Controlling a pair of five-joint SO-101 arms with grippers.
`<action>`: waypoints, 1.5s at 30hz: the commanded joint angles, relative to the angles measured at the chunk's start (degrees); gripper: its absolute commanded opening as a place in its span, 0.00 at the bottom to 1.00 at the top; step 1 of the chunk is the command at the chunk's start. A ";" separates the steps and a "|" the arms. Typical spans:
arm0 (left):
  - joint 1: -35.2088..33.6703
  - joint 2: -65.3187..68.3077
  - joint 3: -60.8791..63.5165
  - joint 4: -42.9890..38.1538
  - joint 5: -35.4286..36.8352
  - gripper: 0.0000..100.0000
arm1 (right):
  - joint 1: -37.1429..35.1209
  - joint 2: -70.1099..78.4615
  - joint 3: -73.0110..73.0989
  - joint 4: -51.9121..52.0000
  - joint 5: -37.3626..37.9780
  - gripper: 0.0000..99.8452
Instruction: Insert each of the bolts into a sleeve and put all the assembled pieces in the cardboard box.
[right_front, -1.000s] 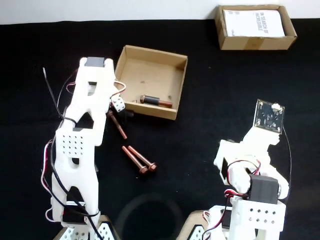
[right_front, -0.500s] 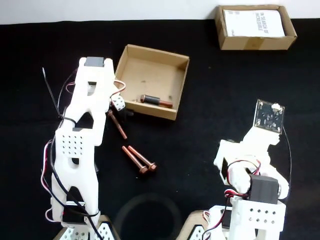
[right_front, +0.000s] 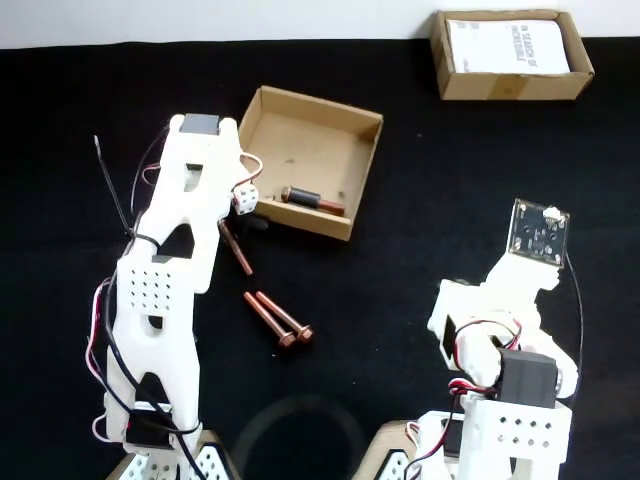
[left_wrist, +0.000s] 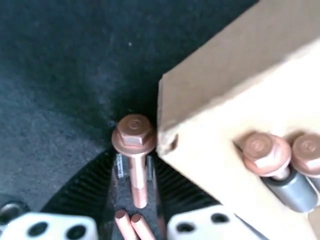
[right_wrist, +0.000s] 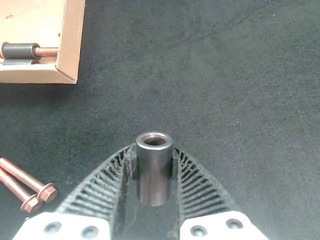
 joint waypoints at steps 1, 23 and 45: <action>-1.27 -3.12 -4.97 0.44 -1.67 0.01 | 0.40 -0.75 -0.31 -2.59 0.00 0.01; 13.76 -48.92 -14.64 7.91 -14.59 0.01 | -15.34 -18.59 -17.63 4.00 0.35 0.01; 21.49 -76.09 15.96 2.37 -18.99 0.01 | -17.98 -36.35 23.60 -34.15 9.14 0.01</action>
